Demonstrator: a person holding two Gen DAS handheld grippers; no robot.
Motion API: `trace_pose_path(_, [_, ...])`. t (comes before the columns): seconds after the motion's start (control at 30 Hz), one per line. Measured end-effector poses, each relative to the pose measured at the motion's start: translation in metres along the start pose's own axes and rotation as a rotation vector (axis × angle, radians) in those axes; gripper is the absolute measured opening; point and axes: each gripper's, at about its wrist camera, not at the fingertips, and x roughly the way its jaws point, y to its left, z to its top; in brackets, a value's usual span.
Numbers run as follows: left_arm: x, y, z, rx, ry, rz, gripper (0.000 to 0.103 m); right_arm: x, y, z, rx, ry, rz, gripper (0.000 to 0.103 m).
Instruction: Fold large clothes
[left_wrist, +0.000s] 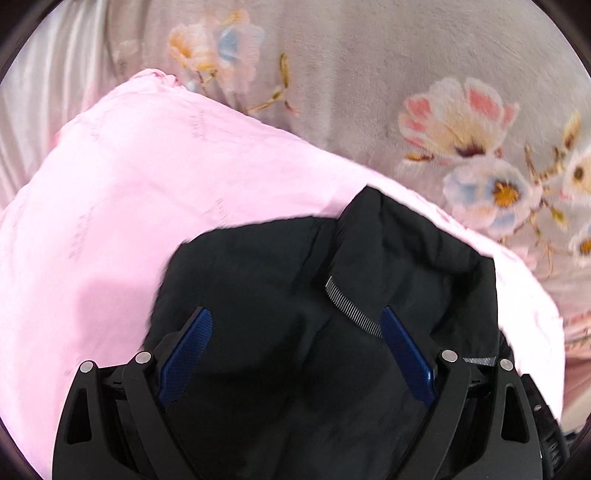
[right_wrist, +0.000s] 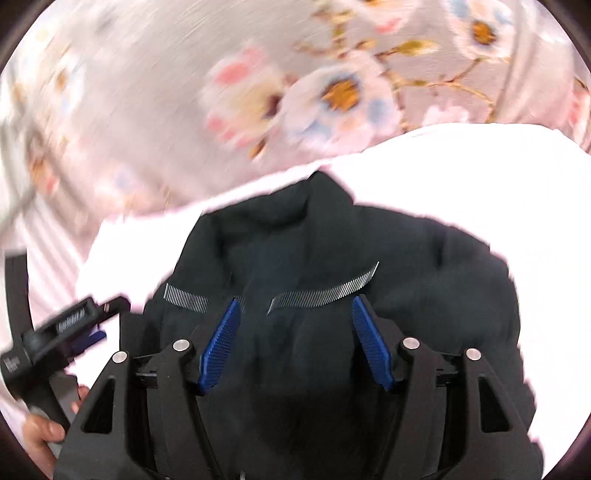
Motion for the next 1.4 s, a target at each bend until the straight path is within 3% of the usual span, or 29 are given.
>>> trace_pose_path(0.17, [0.058, -0.015, 0.021, 0.008, 0.06, 0.066, 0.089, 0.05, -0.042, 0.029, 0.13, 0.048, -0.047, 0.061])
trace_pose_path(0.3, [0.087, -0.019, 0.017, 0.082, 0.095, 0.113, 0.071, 0.081, -0.051, 0.024, 0.117, 0.09, -0.087, 0.061])
trace_pose_path(0.37, [0.094, -0.021, 0.014, 0.11, 0.107, 0.117, 0.061, 0.089, -0.047, 0.021, 0.092, 0.105, -0.081, 0.049])
trace_pose_path(0.4, [0.097, -0.022, 0.011, 0.125, 0.108, 0.129, 0.057, 0.091, -0.045, 0.02, 0.078, 0.116, -0.069, 0.032])
trace_pose_path(0.43, [0.099, -0.022, 0.009, 0.14, 0.108, 0.137, 0.051, 0.093, -0.045, 0.018, 0.071, 0.13, -0.056, 0.024])
trace_pose_path(0.5, [0.105, -0.025, 0.002, 0.18, 0.112, 0.155, 0.046, 0.093, -0.046, 0.014, 0.06, 0.135, -0.066, 0.015])
trace_pose_path(0.6, [0.11, -0.027, -0.005, 0.222, 0.098, 0.182, 0.046, 0.098, -0.051, 0.008, 0.051, 0.153, -0.084, 0.01])
trace_pose_path(0.83, [0.119, -0.025, -0.013, 0.253, 0.079, 0.21, 0.052, 0.113, -0.052, -0.011, -0.031, 0.199, -0.149, 0.009])
trace_pose_path(0.9, [0.107, -0.022, -0.007, 0.233, 0.087, 0.179, 0.052, 0.11, -0.049, -0.004, -0.046, 0.222, -0.146, 0.012])
trace_pose_path(0.97, [0.088, -0.016, 0.003, 0.19, 0.064, 0.131, 0.052, 0.091, -0.043, 0.007, -0.054, 0.171, -0.128, 0.017])
trace_pose_path(1.03, [0.065, -0.013, 0.019, 0.158, 0.007, 0.095, 0.055, 0.068, -0.041, 0.023, -0.03, 0.078, -0.105, 0.031])
trace_pose_path(1.13, [0.051, -0.016, 0.047, 0.117, -0.038, 0.068, 0.06, 0.055, -0.038, 0.053, 0.064, -0.017, -0.027, 0.036])
trace_pose_path(1.23, [0.059, -0.024, 0.067, 0.079, -0.038, 0.067, 0.06, 0.078, -0.037, 0.074, 0.192, -0.009, 0.052, 0.036])
trace_pose_path(1.37, [0.091, -0.035, 0.087, 0.058, -0.007, 0.069, 0.06, 0.112, -0.039, 0.088, 0.245, 0.008, 0.055, 0.036])
trace_pose_path(1.4, [0.098, -0.038, 0.09, 0.048, 0.005, 0.055, 0.06, 0.121, -0.04, 0.09, 0.256, 0.015, 0.056, 0.04])
